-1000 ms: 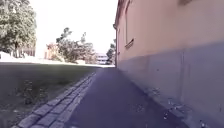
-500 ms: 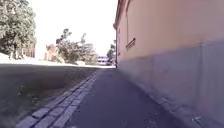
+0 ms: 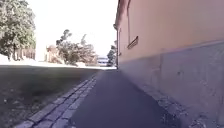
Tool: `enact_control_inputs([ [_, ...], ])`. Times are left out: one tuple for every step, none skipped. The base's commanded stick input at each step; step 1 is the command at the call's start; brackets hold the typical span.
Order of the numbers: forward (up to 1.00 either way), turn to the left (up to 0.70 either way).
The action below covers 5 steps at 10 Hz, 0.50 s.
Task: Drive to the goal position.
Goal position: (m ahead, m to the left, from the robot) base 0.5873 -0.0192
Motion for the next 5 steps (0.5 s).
enact_control_inputs([
  [0.7,0.0],
  [0.7,0.0],
  [0.7,0.0],
  [0.7,0.0],
  [0.7,0.0],
])
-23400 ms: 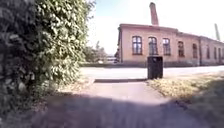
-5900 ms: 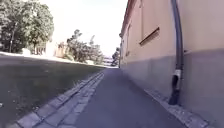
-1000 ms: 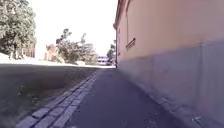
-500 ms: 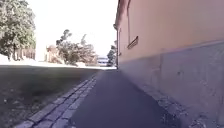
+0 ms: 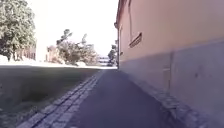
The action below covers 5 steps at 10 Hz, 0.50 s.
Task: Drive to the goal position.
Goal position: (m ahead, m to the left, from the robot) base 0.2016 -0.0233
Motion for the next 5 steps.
enact_control_inputs([
  [0.7,0.0],
  [0.7,0.0],
  [0.7,0.0],
  [0.7,0.0],
  [0.7,0.0],
])
